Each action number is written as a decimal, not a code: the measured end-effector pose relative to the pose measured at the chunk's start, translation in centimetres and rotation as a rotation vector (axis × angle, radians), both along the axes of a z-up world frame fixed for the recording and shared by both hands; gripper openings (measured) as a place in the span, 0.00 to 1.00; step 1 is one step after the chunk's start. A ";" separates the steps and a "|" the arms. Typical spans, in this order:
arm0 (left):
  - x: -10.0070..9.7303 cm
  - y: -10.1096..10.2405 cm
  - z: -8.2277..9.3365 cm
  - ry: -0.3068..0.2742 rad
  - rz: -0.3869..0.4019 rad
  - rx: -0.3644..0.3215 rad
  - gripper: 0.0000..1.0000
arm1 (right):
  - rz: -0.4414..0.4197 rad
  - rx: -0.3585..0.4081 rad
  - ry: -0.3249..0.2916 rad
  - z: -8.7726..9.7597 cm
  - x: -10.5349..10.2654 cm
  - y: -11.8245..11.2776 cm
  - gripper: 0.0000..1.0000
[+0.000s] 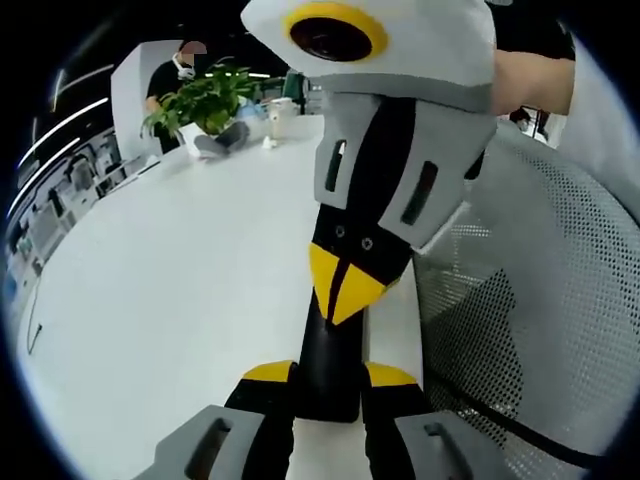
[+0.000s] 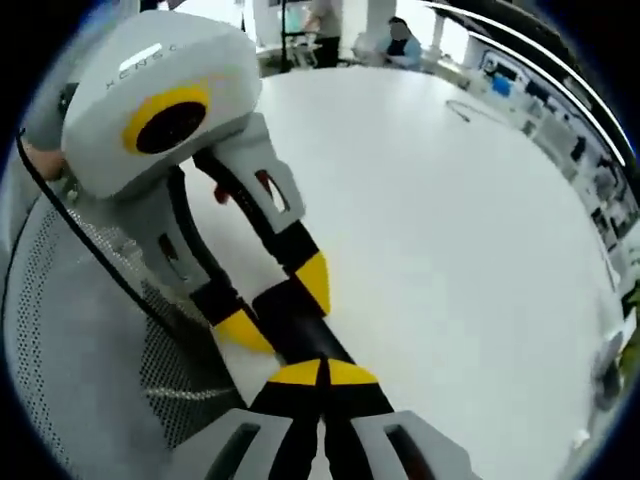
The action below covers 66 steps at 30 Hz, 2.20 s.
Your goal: Press the specified remote control buttons in sequence, fully releasing each button before pressing the next.
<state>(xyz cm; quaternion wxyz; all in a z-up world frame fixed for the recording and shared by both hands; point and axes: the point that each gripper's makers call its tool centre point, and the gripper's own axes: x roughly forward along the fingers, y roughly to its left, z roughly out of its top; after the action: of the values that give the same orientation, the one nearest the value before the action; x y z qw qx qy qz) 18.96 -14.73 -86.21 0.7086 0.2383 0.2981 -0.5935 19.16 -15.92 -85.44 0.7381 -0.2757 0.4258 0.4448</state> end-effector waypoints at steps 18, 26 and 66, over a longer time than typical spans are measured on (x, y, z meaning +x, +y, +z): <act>0.0 0.0 0.0 -0.001 -0.003 -0.002 0.24 | 0.049 0.061 -0.133 0.1 -0.1 0.5 0.00; 0.0 0.1 -0.1 -0.001 -0.005 -0.004 0.24 | 0.103 0.022 -0.074 0.0 0.0 0.7 0.00; -0.1 0.1 0.0 -0.001 -0.012 -0.017 0.24 | 0.163 0.276 -0.059 0.4 -1.2 0.8 0.09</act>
<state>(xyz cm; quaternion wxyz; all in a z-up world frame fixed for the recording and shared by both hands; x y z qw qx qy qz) 18.91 -14.61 -86.25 0.7071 0.2343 0.2912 -0.6003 17.97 -15.09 -85.05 0.7425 -0.2181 0.3150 0.5495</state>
